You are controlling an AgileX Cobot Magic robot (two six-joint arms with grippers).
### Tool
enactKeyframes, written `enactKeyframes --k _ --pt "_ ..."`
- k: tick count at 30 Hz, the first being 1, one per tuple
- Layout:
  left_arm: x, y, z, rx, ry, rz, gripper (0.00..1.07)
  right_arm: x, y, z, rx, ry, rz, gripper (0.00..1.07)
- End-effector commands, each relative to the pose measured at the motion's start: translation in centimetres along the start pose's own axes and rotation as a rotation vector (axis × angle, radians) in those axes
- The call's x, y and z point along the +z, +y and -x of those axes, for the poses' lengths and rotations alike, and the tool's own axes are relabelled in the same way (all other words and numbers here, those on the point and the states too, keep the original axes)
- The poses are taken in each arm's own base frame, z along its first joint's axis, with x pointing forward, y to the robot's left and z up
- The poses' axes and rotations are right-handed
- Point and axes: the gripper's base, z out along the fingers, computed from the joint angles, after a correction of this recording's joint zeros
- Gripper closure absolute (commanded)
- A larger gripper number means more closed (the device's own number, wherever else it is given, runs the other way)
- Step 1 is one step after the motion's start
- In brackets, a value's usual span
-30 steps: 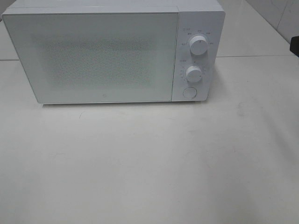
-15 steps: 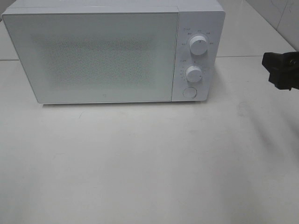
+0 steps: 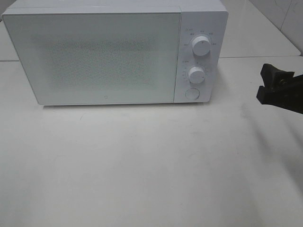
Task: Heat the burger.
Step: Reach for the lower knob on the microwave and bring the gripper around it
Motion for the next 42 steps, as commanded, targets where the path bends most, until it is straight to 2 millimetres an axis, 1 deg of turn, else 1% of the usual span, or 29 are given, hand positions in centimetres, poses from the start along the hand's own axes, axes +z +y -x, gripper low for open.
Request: enactKeyframes --k 1,2,4,7,8,10,12,14,15,18,20,21,23,24,26,27,28,29,31,34,35,42 --pt "-0.3 0.0 -0.3 -0.005 -0.02 0.001 0.07 0.0 0.8 0.1 -0.023 -0.076 -0.01 0.31" --pt "-0.3 0.0 -0.3 -0.005 -0.02 0.001 0.07 0.0 0.8 0.1 -0.023 -0.076 -0.01 0.31" --pt "-0.3 0.0 -0.3 -0.005 -0.02 0.001 0.07 -0.2 1.9 0.0 -0.047 -0.141 0.011 0.31" --pt "-0.3 0.0 -0.3 -0.005 -0.02 0.001 0.07 -0.2 2.1 -0.1 -0.048 -0.147 0.006 0.31" --pt "-0.3 0.0 -0.3 -0.005 -0.02 0.001 0.07 -0.2 2.6 -0.6 -0.045 -0.121 -0.009 0.31" --pt "-0.3 0.0 -0.3 -0.005 -0.02 0.001 0.07 -0.2 2.8 -0.8 -0.043 -0.106 -0.024 0.31" --pt "-0.3 0.0 -0.3 -0.005 -0.02 0.001 0.07 0.0 3.7 -1.3 -0.07 -0.072 -0.057 0.31" --pt "-0.3 0.0 -0.3 -0.005 -0.02 0.001 0.07 0.1 4.1 -1.4 -0.083 -0.067 -0.059 0.31" --pt "-0.3 0.0 -0.3 -0.005 -0.02 0.001 0.07 0.3 4.9 -1.5 -0.112 -0.062 -0.058 0.31" --pt "-0.3 0.0 -0.3 -0.005 -0.02 0.001 0.07 0.5 5.2 -1.5 -0.124 -0.058 -0.062 0.31" --pt "-0.3 0.0 -0.3 -0.005 -0.02 0.001 0.07 1.0 6.7 -1.6 -0.147 -0.053 -0.056 0.31" --pt "-0.3 0.0 -0.3 -0.005 -0.02 0.001 0.07 1.0 6.7 -1.6 -0.147 -0.053 -0.056 0.31" --pt "-0.3 0.0 -0.3 -0.005 -0.02 0.001 0.07 1.1 7.6 -1.6 -0.138 -0.047 -0.068 0.31" --pt "-0.3 0.0 -0.3 -0.005 -0.02 0.001 0.07 1.1 7.6 -1.6 -0.138 -0.047 -0.068 0.31" --pt "-0.3 0.0 -0.3 -0.005 -0.02 0.001 0.07 1.1 8.5 -1.6 -0.137 -0.043 -0.069 0.31" --pt "-0.3 0.0 -0.3 -0.005 -0.02 0.001 0.07 1.1 8.5 -1.6 -0.137 -0.043 -0.069 0.31" --pt "-0.3 0.0 -0.3 -0.005 -0.02 0.001 0.07 1.1 9.1 -1.7 -0.136 -0.041 -0.058 0.31" --pt "-0.3 0.0 -0.3 -0.005 -0.02 0.001 0.07 1.1 9.1 -1.7 -0.136 -0.041 -0.058 0.31" --pt "-0.3 0.0 -0.3 -0.005 -0.02 0.001 0.07 1.3 9.8 -2.0 -0.143 -0.034 -0.052 0.31" --pt "-0.3 0.0 -0.3 -0.005 -0.02 0.001 0.07 1.4 10.0 -2.3 -0.151 -0.029 -0.05 0.31" --pt "-0.3 0.0 -0.3 -0.005 -0.02 0.001 0.07 1.6 10.1 -2.6 -0.162 -0.021 -0.051 0.31" --pt "-0.3 0.0 -0.3 -0.005 -0.02 0.001 0.07 1.6 10.2 -2.7 -0.162 -0.021 -0.046 0.31"
